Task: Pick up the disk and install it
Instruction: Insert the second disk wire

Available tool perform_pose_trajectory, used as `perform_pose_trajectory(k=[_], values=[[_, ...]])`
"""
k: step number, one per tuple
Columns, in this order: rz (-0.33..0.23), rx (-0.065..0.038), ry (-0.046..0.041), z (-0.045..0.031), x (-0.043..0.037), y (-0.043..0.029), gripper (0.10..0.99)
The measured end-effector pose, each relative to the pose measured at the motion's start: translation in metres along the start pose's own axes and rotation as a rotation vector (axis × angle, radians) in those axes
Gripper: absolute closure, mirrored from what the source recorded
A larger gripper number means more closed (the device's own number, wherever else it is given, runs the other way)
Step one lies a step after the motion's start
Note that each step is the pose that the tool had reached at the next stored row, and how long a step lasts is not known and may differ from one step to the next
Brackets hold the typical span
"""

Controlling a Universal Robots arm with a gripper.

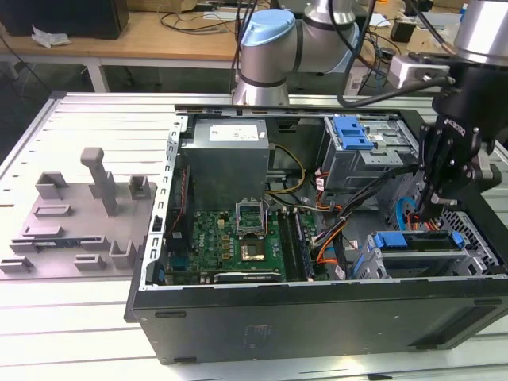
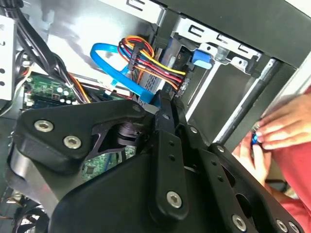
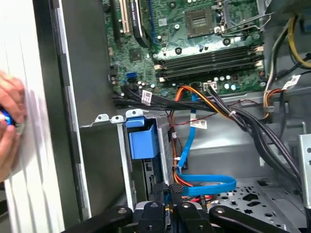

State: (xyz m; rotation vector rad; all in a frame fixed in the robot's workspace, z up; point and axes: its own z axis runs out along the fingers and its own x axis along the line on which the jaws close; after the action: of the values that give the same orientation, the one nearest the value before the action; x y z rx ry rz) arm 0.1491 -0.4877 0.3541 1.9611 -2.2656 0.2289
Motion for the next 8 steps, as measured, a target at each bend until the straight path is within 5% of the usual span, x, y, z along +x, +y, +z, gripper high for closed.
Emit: perform_pose_trajectory(k=[5,7,8], values=[[-0.003,-0.007,-0.0529,0.0019,0.009,-0.0009,0.925],[-0.014,-0.008,-0.0839,0.0024,0.0115,-0.001,0.925],[-0.024,-0.007,-0.0869,0.0024,0.0119,-0.0008,0.925]])
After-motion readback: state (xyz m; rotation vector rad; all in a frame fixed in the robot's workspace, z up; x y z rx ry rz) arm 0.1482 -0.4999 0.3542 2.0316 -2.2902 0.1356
